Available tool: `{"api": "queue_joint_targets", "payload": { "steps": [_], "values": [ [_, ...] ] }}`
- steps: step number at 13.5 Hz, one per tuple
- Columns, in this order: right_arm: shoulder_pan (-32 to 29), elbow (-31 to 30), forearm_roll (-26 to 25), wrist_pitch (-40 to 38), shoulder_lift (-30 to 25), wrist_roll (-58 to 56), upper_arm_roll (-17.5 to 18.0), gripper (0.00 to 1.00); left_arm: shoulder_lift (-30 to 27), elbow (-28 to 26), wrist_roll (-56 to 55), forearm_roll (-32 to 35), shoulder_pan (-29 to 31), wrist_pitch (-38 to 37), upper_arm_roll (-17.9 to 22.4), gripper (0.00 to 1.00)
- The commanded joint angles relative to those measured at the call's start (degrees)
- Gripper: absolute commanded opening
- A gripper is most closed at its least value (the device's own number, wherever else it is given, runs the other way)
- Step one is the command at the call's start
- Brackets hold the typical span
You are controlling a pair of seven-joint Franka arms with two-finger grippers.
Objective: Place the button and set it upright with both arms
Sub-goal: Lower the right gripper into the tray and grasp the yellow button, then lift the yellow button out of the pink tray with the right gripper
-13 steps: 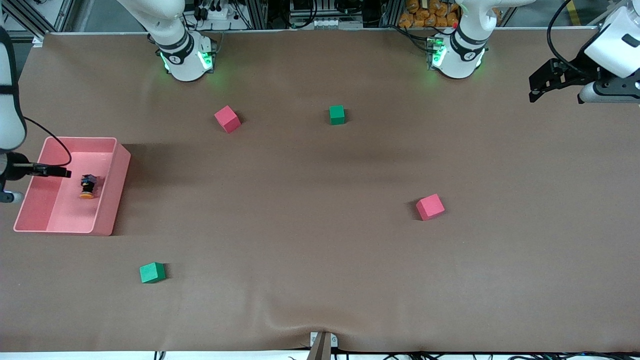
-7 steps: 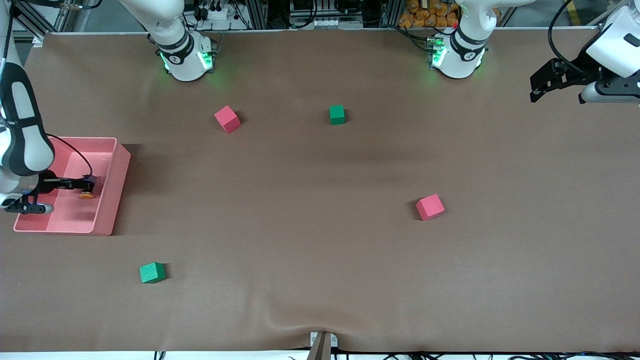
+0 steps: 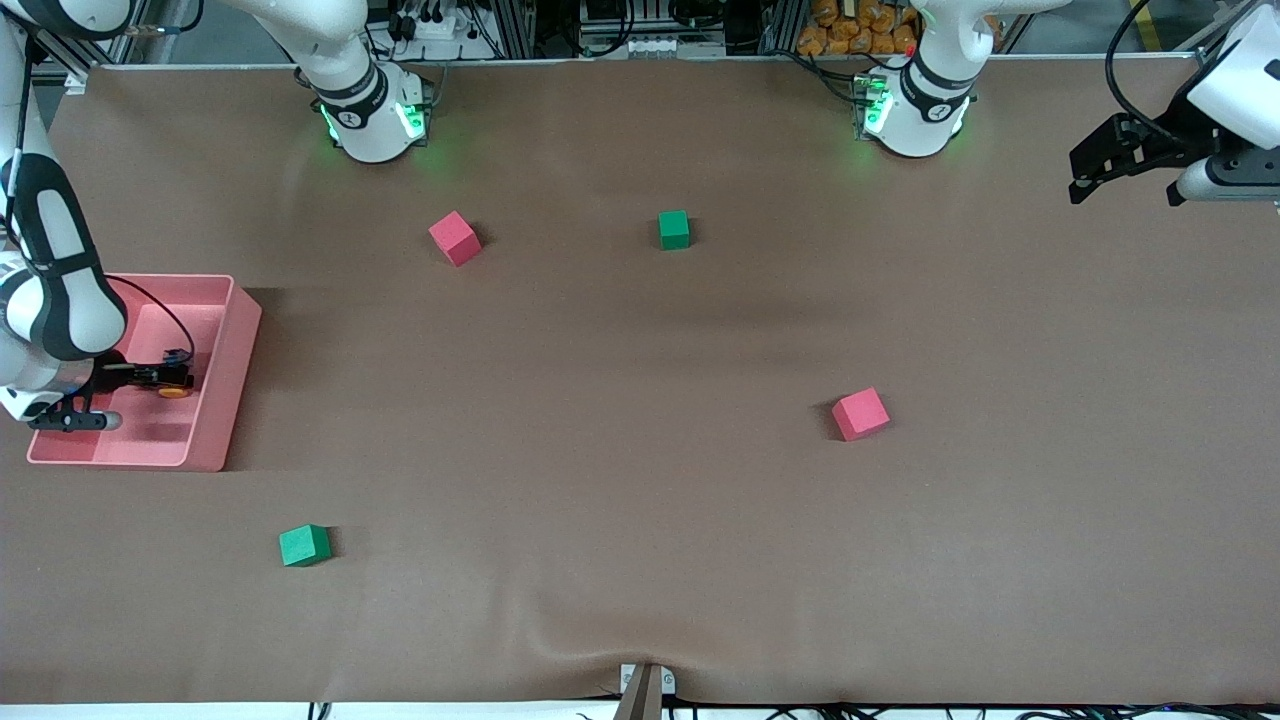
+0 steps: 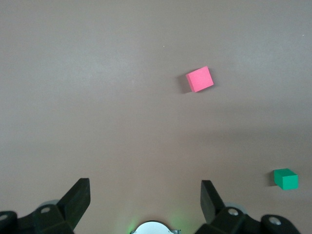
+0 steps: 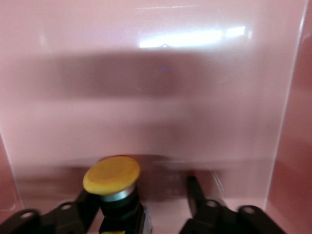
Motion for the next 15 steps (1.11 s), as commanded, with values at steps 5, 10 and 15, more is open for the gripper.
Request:
{"api": "queue_joint_targets", "payload": {
  "steps": [5,10,15],
  "values": [
    [2.14,14.56,1.1,-22.15,-1.02,-1.31,0.89,0.0,0.19,1.02,0.14,-0.06,0.69,0.0,0.11,1.0],
    [9.43,27.33,0.13,-42.12,-3.92,6.49,0.89,0.0,-0.6,2.51,1.28,-0.41,3.93,-0.53,0.73,1.0],
    [25.06,27.61,9.24,-47.34,-6.57,26.33,1.5,0.0,-0.95,2.51,1.2,-0.5,5.43,-3.08,0.73,1.0]
  ]
}}
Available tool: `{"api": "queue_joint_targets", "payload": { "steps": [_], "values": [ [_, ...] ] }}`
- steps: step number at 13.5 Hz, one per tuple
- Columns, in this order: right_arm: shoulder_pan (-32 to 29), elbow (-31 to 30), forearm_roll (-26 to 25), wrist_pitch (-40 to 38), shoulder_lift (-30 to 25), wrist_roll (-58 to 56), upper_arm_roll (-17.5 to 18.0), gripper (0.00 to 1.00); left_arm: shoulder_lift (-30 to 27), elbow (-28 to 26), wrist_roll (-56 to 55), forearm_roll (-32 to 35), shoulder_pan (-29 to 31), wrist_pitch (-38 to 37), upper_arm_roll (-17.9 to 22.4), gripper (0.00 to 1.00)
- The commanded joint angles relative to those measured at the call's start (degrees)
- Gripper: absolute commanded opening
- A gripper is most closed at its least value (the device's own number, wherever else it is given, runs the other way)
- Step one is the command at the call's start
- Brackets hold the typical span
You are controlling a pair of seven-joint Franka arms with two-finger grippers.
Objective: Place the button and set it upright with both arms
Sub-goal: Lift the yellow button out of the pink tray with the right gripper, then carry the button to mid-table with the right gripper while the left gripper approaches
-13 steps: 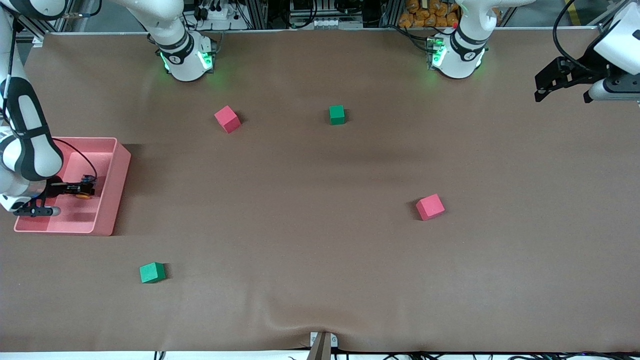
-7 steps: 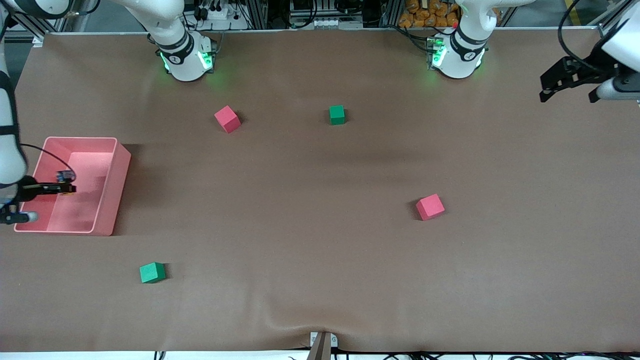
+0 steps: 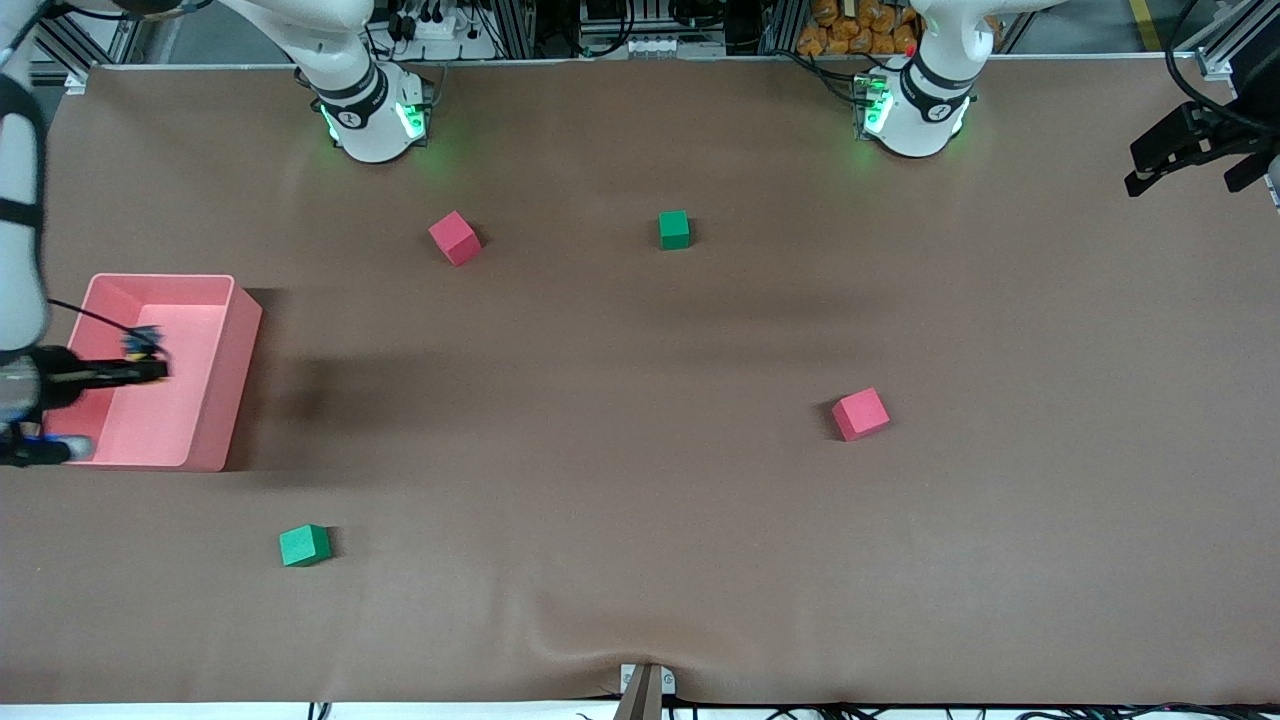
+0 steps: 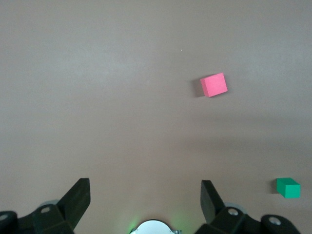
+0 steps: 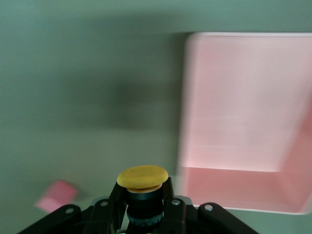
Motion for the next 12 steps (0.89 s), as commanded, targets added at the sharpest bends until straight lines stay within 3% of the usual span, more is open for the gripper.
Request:
{"api": "queue_joint_targets", "payload": {
  "steps": [1,2,4,8,12],
  "values": [
    [8.6,-0.28,8.16,-0.19,-0.3,9.68,-0.29,0.0,-0.71,0.46,0.71,-0.5,1.27,-1.17,-0.35,1.0],
    [11.58,-0.02,11.5,1.47,-0.04,10.06,-0.2,0.0,-0.97,0.46,0.27,-0.5,1.27,-1.43,-0.35,1.0],
    [19.74,-0.1,13.64,10.41,0.4,13.37,-0.29,0.0,-2.03,0.54,0.61,-0.5,2.15,-1.52,0.26,1.0],
    [34.34,-0.28,13.56,25.53,4.52,29.89,-0.29,0.0,-1.6,0.37,0.27,-0.5,1.89,-1.52,0.09,1.0],
    [43.68,-0.54,11.98,37.68,10.67,35.11,-0.64,0.0,1.4,0.28,-0.7,-0.5,1.36,1.64,-0.17,1.0]
  ]
}}
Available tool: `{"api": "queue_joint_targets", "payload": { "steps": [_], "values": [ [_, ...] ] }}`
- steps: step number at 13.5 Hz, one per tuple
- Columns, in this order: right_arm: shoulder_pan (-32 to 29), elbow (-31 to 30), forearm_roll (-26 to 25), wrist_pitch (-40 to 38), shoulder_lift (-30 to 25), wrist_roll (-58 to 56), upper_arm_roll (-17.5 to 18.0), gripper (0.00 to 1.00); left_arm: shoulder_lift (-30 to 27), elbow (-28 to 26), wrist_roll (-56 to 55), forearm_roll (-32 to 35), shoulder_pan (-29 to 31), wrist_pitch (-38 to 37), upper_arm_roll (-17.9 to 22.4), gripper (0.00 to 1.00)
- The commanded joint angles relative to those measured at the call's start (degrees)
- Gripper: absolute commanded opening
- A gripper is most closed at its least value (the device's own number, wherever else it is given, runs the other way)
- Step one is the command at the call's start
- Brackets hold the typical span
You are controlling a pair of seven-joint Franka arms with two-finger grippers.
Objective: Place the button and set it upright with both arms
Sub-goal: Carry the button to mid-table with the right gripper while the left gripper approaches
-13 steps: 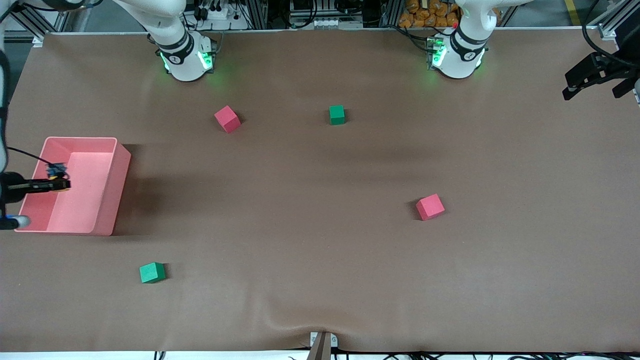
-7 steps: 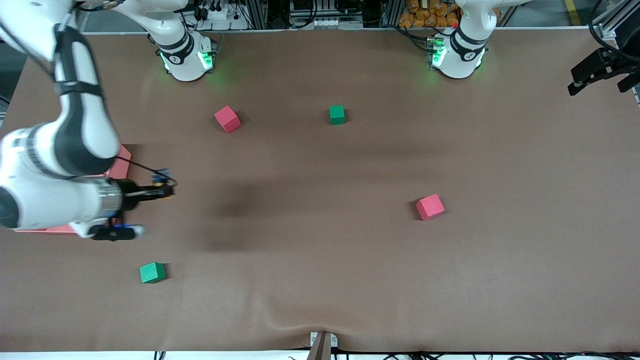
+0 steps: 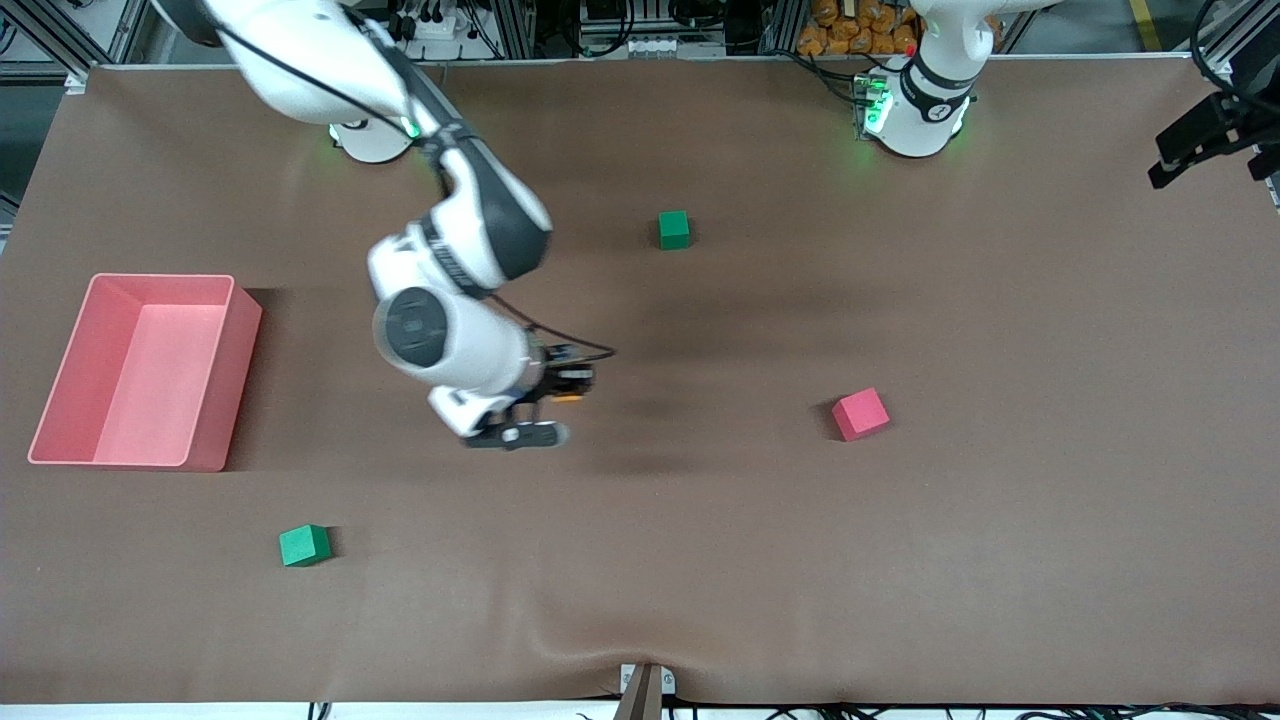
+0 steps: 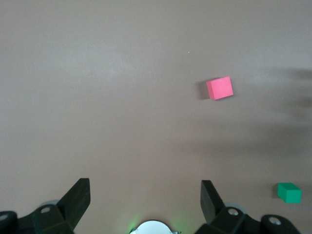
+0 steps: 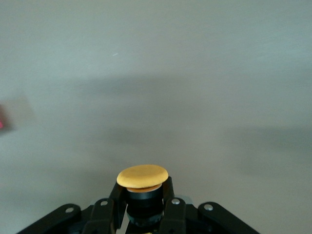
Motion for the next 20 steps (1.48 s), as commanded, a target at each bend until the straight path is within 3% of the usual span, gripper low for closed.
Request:
{"api": "queue_joint_targets", "payload": {
  "steps": [1,3,8,9,10,11,13,15,16,20],
  "values": [
    [4.08,0.52,-2.2,4.7,3.98,1.21,-1.02,0.0,1.22,0.22,-0.58,-0.41,-0.02,0.84,-1.03,1.0],
    [6.28,0.43,-6.34,7.69,6.62,1.39,-1.02,0.0,1.22,-0.31,-0.15,-0.5,-0.02,0.49,-1.82,1.0],
    [9.89,-0.45,-6.96,14.47,12.08,6.73,-1.29,0.0,3.41,-0.31,0.56,-1.73,-2.91,-0.57,-3.05,1.0],
    [9.98,-0.53,-6.96,15.6,12.78,7.53,-1.29,0.22,4.46,-0.31,0.65,-1.82,-3.18,-0.74,-3.14,1.0],
    [9.81,-0.53,-6.79,15.96,12.88,7.45,-1.2,0.73,5.78,-0.23,0.73,-1.82,-3.88,-0.75,-3.23,1.0],
    [9.28,-0.27,-6.88,15.36,12.44,6.93,-1.2,1.0,7.01,-0.14,0.73,-1.82,-5.02,-0.66,-3.32,1.0],
    [8.84,-0.01,-6.61,13.26,10.86,7.19,-1.2,1.0,9.73,0.39,0.73,-2.34,-7.39,-0.66,-3.41,1.0],
    [8.32,2.26,-6.44,8.26,10.15,7.19,-1.37,1.0,13.33,0.48,0.65,-7.41,-8.01,-0.39,-3.41,1.0],
    [6.49,4.37,-6.26,4.32,8.85,7.19,-1.29,1.0,15.09,0.57,-0.14,-10.14,-9.06,-0.13,-3.41,1.0],
    [-1.25,10.0,-6.17,-7.12,4.36,6.84,-1.02,1.0,20.28,1.44,-1.28,-10.52,-14.86,5.13,-3.32,1.0]
  ]
}}
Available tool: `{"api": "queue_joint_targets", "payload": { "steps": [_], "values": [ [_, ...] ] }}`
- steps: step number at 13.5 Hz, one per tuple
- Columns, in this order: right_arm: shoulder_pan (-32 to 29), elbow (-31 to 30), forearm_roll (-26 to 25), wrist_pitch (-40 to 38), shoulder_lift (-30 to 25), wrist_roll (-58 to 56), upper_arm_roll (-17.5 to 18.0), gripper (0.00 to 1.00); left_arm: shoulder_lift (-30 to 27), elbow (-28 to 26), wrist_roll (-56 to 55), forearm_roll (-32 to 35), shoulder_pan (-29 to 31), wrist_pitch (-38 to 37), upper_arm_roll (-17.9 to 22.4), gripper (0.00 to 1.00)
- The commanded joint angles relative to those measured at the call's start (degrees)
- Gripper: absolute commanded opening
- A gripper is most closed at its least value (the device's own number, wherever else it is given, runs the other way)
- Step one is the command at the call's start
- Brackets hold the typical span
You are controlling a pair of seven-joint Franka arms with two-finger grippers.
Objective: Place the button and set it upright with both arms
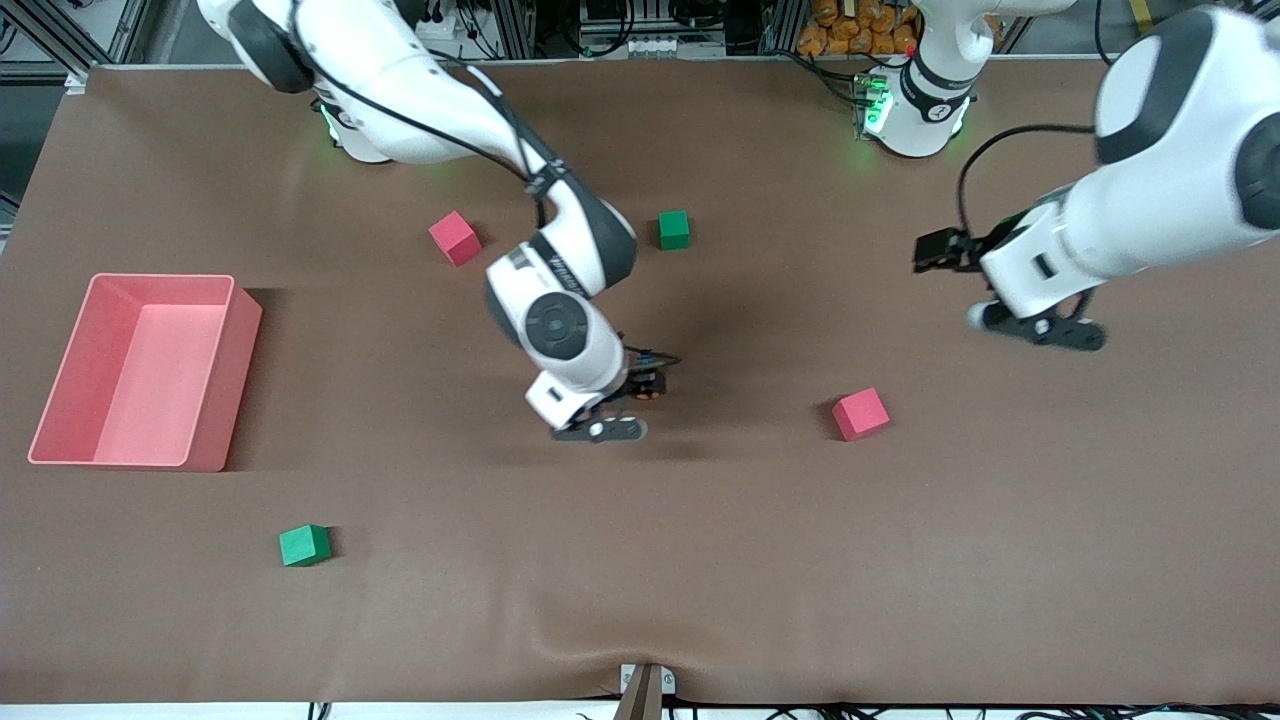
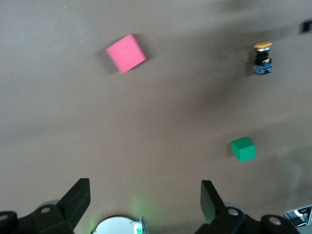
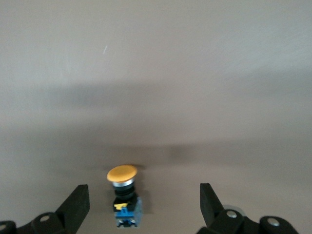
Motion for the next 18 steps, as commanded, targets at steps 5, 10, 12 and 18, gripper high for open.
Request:
{"api": "queue_joint_targets", "payload": {
  "steps": [5,10,12,18],
  "values": [
    [-16.49,2.45,-0.21,-14.56,-11.78,-1.26,1.17,1.0,10.66,3.61,-12.38,-1.19,-11.55,12.02,0.19,1.0],
    [-31.25,2.36,-0.39,-24.48,-19.51,-16.04,1.34,1.0,24.37,13.37,-23.12,-1.19,-20.35,15.97,0.28,1.0],
    [-32.43,3.4,-1.08,-31.78,-22.14,-15.87,0.3,1.0,28.41,15.65,-23.31,-1.36,-20.71,18.27,-0.07,1.0],
    [-27.24,-12.71,-5.82,-31.3,-43.65,-19.82,-6.48,1.0,38.44,19.7,-28.23,-6.02,-27.12,27.41,0.72,1.0]
  ]
}}
